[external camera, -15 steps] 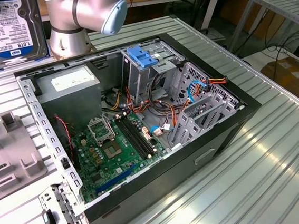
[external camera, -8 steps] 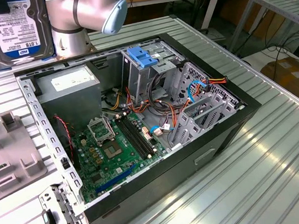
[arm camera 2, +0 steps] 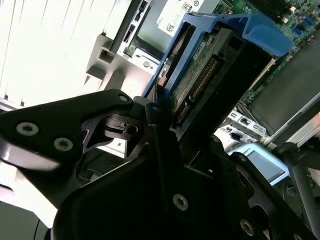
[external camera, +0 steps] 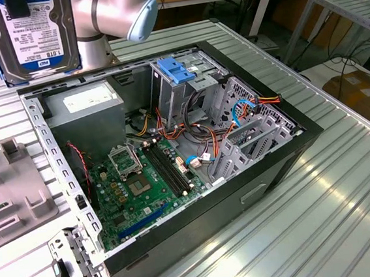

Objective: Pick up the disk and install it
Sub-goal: 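Pick up the disk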

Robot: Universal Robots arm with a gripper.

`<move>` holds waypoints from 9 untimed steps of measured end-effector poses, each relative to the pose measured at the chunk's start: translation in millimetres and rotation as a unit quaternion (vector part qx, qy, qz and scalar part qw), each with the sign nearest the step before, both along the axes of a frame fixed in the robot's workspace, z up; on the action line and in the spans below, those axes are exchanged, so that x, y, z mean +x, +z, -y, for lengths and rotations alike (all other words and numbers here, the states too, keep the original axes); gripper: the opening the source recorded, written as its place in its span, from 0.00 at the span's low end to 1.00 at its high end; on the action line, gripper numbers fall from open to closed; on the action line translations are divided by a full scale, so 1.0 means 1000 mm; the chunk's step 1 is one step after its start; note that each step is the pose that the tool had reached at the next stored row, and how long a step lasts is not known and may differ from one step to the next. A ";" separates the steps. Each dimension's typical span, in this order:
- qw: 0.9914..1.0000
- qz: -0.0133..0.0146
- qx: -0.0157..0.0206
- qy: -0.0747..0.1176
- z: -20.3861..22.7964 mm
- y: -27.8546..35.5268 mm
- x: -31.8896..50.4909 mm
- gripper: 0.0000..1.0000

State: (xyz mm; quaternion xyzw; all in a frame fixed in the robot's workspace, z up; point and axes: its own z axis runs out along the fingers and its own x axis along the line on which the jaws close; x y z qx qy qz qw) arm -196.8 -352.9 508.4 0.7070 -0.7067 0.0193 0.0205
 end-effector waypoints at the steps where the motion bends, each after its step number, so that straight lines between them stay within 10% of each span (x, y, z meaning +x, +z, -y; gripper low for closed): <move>1: 1.000 0.000 0.000 0.000 0.0001 -0.0002 0.0015 0.36; 9: 1.000 0.000 0.000 0.000 0.0010 -0.0018 0.0148 0.36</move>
